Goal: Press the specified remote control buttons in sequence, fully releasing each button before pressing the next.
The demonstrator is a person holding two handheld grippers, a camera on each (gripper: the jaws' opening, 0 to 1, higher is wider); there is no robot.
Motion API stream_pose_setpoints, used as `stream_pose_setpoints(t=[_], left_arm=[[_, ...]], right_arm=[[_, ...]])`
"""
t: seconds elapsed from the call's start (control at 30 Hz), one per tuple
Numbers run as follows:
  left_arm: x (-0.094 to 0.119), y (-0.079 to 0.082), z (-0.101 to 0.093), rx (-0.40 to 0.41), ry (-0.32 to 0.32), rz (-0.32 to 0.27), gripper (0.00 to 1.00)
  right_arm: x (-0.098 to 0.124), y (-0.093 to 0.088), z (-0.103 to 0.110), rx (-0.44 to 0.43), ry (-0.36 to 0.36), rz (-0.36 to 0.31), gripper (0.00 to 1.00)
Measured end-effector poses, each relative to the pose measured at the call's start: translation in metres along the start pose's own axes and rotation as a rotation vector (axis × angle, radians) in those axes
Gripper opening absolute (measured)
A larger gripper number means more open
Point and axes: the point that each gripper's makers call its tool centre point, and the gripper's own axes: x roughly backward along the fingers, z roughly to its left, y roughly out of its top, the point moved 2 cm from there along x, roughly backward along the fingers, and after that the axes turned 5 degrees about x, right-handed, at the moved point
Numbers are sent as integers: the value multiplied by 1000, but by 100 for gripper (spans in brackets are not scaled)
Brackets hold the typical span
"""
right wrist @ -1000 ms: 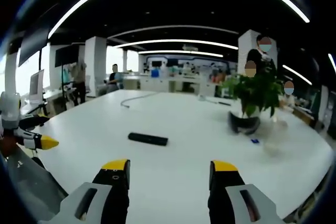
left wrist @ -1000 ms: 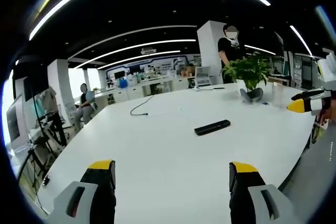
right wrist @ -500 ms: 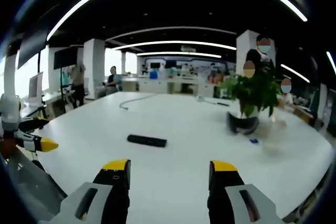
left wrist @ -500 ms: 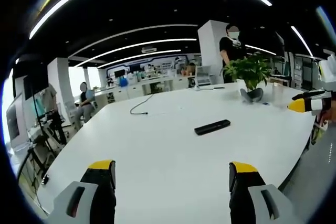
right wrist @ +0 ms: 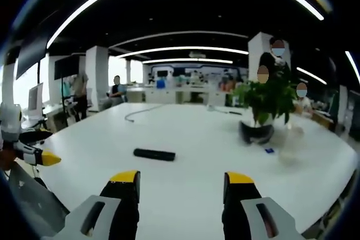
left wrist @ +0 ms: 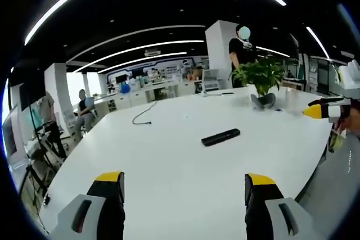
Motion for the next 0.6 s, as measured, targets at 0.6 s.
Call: stream_pose_setpoints(t=[0.6], left_arm=[[-75,78,-27,-207,-205,17,85]], right_arm=[[1,1,0,-16,10,-5,55]])
